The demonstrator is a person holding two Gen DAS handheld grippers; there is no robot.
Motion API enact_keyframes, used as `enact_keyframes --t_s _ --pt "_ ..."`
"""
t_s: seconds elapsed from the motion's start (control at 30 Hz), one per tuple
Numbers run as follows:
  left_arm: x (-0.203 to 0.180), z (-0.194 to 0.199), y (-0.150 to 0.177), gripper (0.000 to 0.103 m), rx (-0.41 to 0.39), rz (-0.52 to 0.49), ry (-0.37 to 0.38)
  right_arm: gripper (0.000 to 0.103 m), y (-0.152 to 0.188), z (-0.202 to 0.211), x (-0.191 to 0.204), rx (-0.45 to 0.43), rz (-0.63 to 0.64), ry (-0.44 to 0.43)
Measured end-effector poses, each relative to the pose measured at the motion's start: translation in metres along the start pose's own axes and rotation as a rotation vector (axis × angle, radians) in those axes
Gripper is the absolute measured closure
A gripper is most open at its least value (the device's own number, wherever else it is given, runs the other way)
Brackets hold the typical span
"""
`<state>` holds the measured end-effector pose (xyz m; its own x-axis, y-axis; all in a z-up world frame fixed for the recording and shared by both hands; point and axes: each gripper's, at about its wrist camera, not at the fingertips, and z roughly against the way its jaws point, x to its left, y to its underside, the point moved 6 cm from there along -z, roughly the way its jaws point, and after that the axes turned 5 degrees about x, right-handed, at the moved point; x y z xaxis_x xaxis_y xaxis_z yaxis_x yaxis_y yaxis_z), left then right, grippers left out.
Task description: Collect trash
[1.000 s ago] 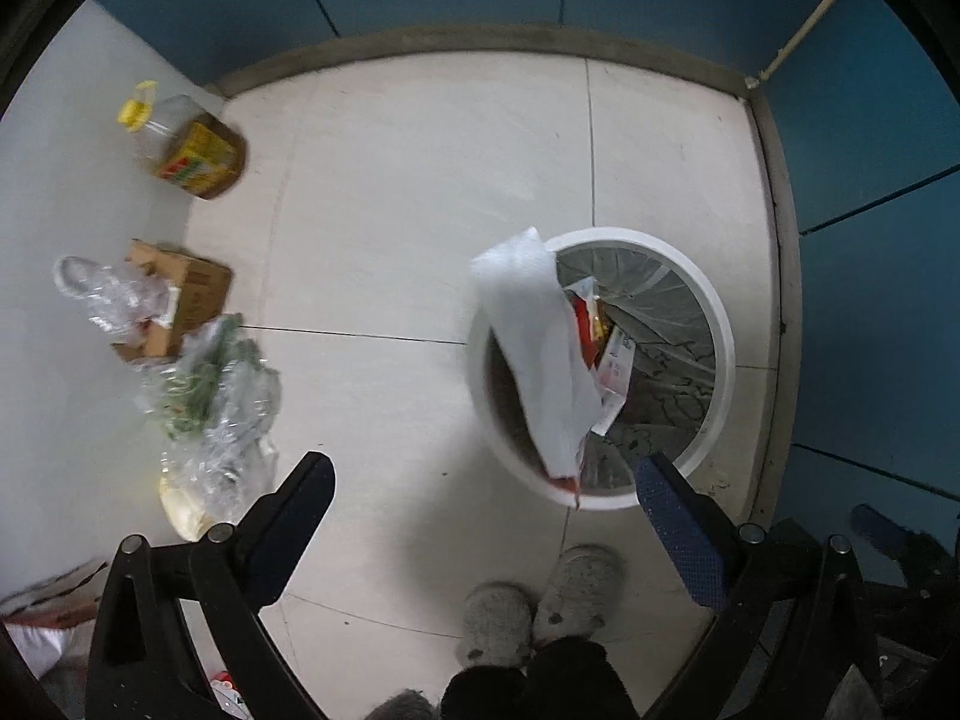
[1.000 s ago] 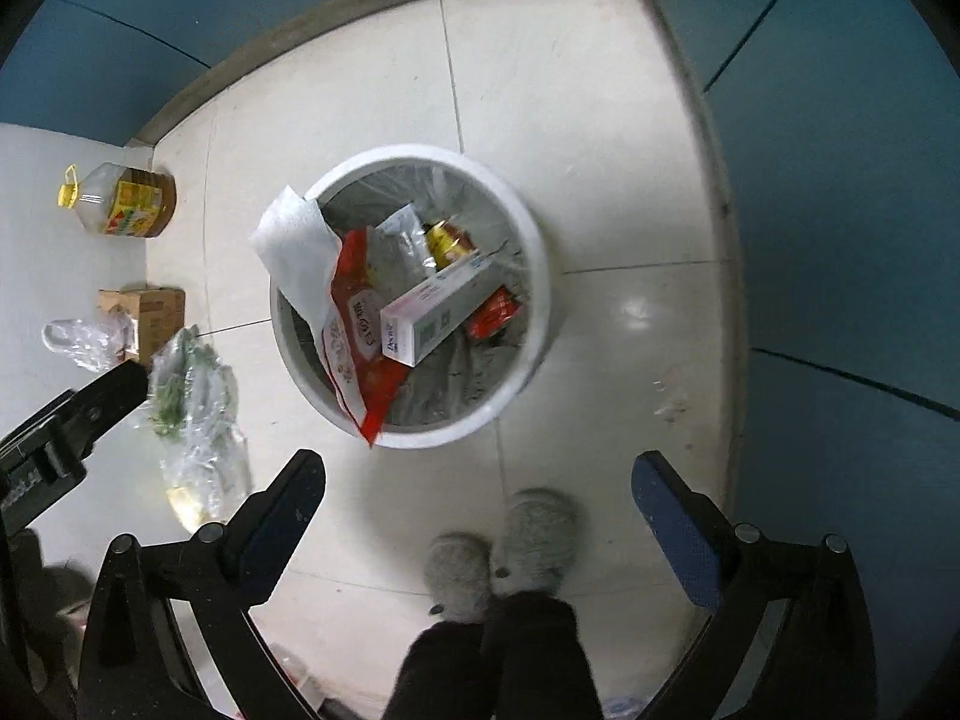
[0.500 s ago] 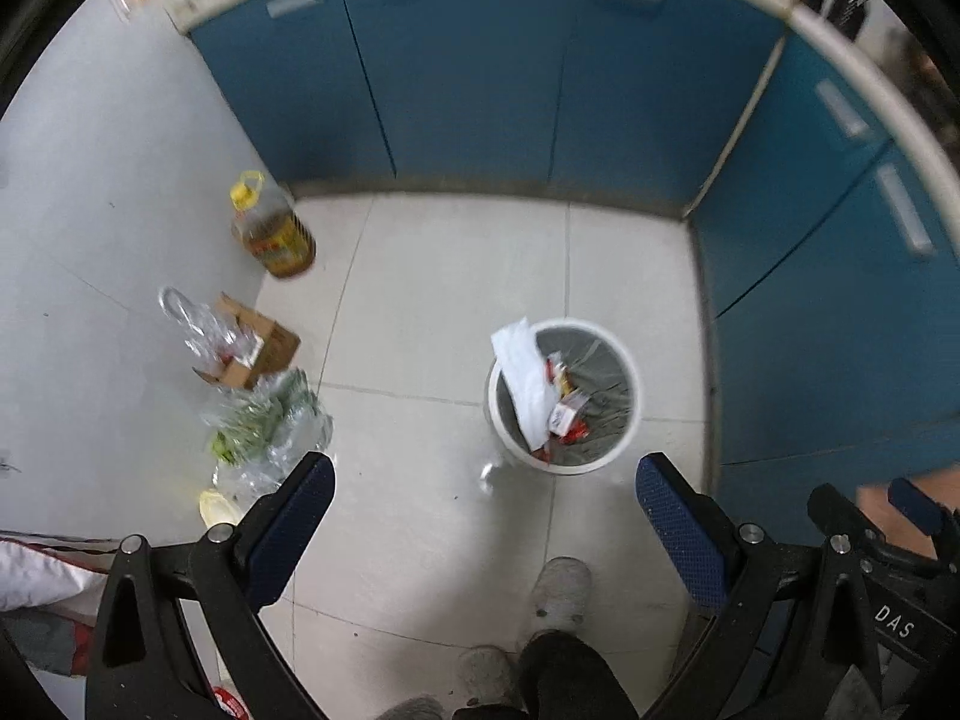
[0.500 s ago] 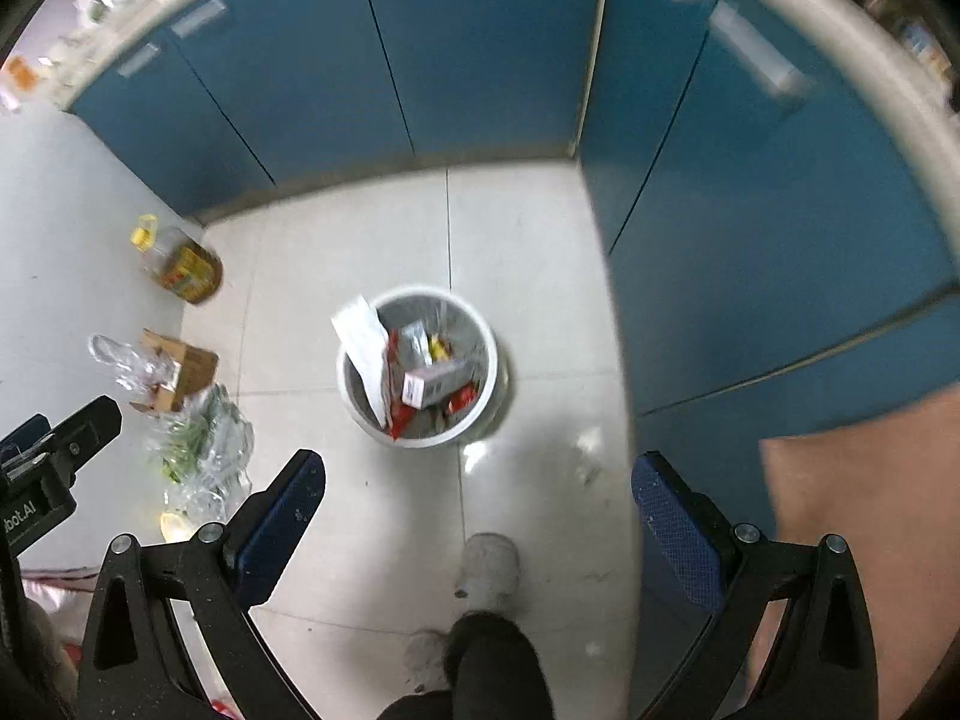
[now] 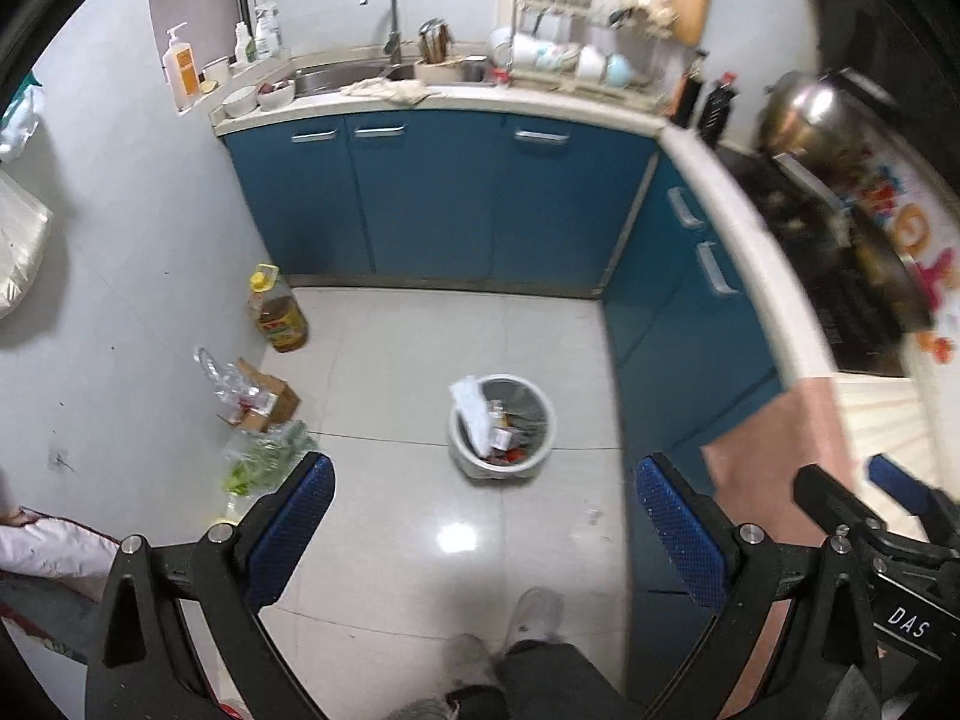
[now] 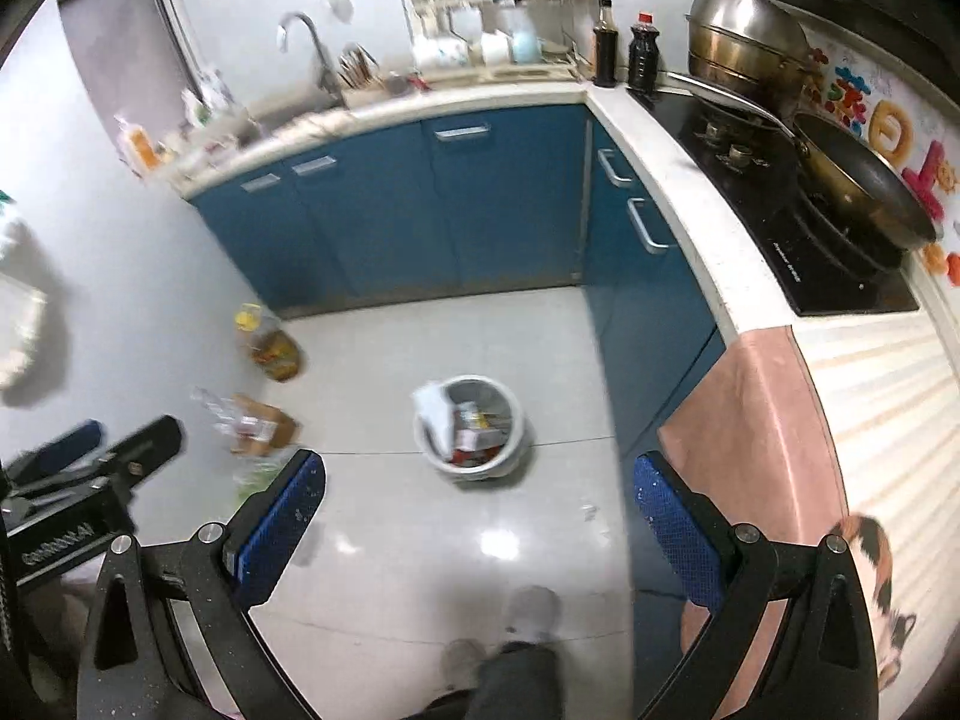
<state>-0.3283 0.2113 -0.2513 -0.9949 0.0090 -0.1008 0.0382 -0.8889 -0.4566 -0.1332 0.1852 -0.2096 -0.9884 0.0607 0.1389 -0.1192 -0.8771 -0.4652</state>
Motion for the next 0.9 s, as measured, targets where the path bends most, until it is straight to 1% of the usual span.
enact_keyframes --t_s 0.07,0.1,0.13,0.17,0.23,0.3,0.37,0.53,0.73,0.9 --pt "-0.007 0.028 0.003 0.000 -0.012 0.004 0.056 0.000 0.003 0.033 -0.002 -0.018 0.001 -0.029" --pt "-0.012 0.042 0.004 0.000 -0.023 0.002 0.096 0.000 0.006 0.043 -0.001 -0.027 0.001 -0.033" --pt "-0.016 0.054 0.005 0.000 -0.028 0.003 0.129 0.000 0.005 0.062 -0.004 -0.042 0.008 -0.043" --pt "-0.019 0.065 0.006 0.000 -0.034 0.004 0.145 0.000 0.006 0.068 -0.001 -0.045 0.008 -0.052" --pt "-0.024 0.084 0.010 0.000 -0.047 0.005 0.160 0.000 0.006 0.094 -0.006 -0.053 0.016 -0.093" --pt "-0.030 0.101 0.012 0.000 -0.058 0.013 0.179 0.000 0.006 0.107 -0.005 -0.054 0.035 -0.108" --pt "-0.034 0.114 0.012 0.000 -0.070 0.017 0.190 0.000 0.005 0.124 -0.009 -0.059 0.053 -0.129" --pt "-0.041 0.135 0.018 0.000 -0.089 0.020 0.201 0.000 0.007 0.145 -0.012 -0.058 0.085 -0.164" --pt "-0.046 0.151 0.027 0.000 -0.090 0.012 0.194 0.000 0.009 0.154 -0.012 -0.053 0.099 -0.194" --pt "-0.047 0.155 0.032 0.000 -0.087 0.006 0.188 0.000 0.013 0.162 -0.009 -0.052 0.106 -0.209"
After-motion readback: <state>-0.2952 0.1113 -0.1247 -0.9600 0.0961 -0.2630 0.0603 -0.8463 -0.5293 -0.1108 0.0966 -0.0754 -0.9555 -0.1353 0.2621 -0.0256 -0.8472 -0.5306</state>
